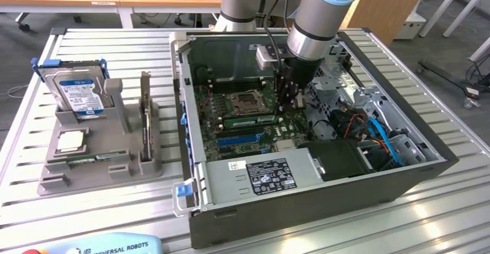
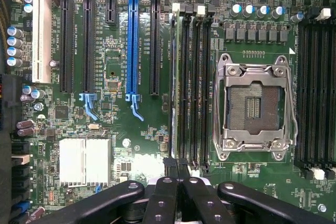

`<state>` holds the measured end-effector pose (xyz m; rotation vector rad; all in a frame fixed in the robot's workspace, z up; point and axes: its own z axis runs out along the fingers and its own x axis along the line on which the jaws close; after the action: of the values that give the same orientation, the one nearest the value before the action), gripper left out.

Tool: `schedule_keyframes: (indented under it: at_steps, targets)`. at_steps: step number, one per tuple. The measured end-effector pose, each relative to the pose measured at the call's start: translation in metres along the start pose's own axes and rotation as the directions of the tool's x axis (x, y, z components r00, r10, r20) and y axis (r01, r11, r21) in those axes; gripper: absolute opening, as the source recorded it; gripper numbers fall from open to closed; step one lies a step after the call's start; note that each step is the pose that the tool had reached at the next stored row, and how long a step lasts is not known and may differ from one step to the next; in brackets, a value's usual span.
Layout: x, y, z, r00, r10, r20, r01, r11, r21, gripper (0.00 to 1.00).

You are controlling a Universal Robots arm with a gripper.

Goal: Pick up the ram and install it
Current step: 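Press down the ram until it locks into place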

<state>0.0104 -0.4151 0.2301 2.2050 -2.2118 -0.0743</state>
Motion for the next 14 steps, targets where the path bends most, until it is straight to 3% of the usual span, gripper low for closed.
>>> schedule_keyframes:
  at_steps: [14]
  targets:
    - [0.0001, -0.0001, 0.0022, 1.0000, 0.000, -0.0004, 0.000, 1.0000, -0.0001, 0.10]
